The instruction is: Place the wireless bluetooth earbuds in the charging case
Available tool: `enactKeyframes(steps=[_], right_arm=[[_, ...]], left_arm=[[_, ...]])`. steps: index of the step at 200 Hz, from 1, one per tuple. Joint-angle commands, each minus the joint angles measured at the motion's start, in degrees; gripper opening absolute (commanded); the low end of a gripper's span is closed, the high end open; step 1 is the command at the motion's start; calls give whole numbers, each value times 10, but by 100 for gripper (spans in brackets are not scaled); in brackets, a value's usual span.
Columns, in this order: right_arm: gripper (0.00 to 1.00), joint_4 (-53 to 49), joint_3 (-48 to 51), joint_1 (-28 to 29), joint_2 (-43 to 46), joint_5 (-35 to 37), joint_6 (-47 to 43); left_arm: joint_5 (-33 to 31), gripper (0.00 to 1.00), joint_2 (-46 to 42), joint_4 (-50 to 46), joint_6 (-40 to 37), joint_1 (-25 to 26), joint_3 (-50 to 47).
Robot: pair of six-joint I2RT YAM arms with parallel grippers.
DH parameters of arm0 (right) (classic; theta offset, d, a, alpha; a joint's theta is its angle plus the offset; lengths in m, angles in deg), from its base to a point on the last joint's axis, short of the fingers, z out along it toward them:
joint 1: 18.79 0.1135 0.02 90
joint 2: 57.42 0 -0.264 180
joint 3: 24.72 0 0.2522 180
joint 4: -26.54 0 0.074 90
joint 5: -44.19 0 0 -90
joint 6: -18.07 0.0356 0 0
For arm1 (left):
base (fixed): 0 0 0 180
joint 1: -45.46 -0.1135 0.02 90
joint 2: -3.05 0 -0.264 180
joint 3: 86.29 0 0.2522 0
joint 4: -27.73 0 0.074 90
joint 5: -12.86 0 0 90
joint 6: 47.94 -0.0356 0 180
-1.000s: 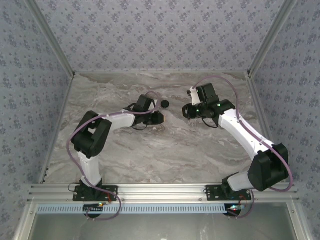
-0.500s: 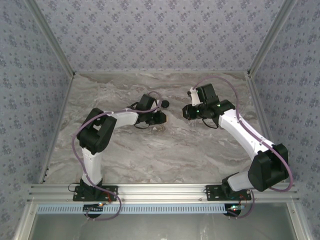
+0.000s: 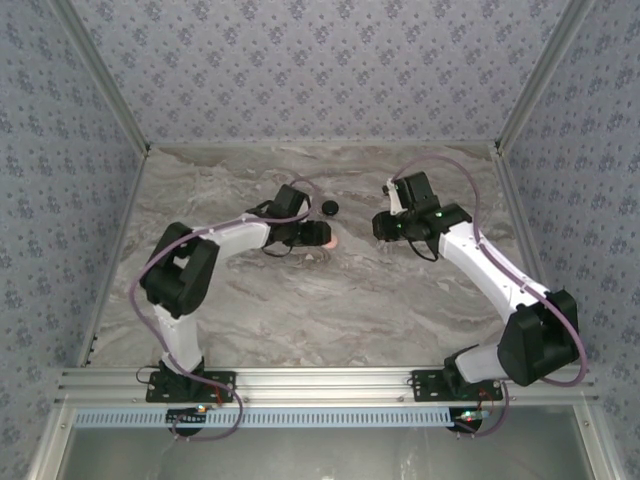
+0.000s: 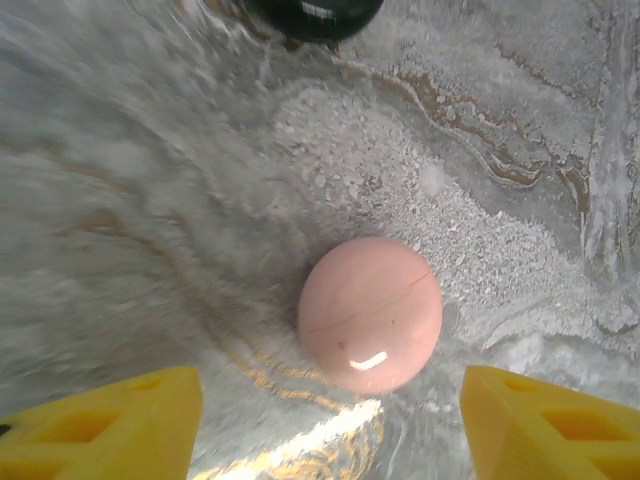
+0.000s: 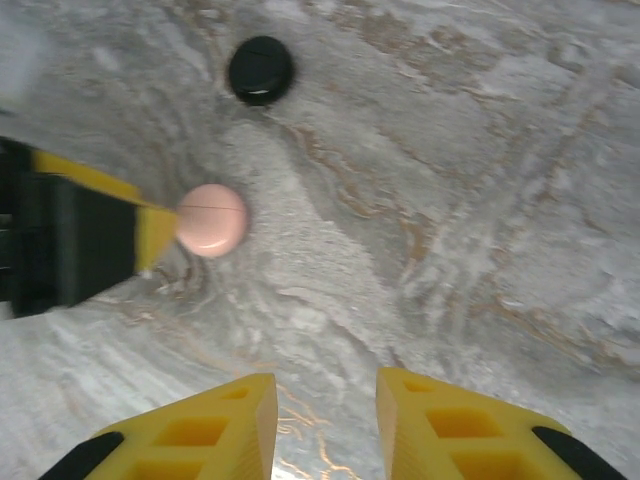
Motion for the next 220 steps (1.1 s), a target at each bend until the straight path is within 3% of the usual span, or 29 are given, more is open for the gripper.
enactKeyframes(steps=[1, 41, 74, 112, 143, 158, 183, 220], right_arm=[[33, 8, 21, -9, 31, 91, 10], [39, 60, 81, -26, 64, 217, -6], [47, 134, 138, -58, 84, 296, -14], [57, 235, 204, -110, 83, 310, -30], [60, 297, 238, -162, 71, 275, -48], [61, 338, 259, -189, 62, 231, -59], [62, 447, 307, -217, 50, 167, -99], [65, 557, 354, -236, 26, 88, -126]], left_arm=[[-85, 72, -77, -52, -48, -1, -13], [-222, 75, -169, -107, -102, -12, -39], [-334, 79, -227, -94, -148, -35, -85], [-421, 86, -270, -26, -199, -83, -157], [-462, 94, -294, 50, -254, -131, -221], [-453, 96, -305, 92, -283, -159, -253], [-380, 99, -322, 186, -329, -204, -317], [-220, 99, -333, 336, -339, -282, -408]])
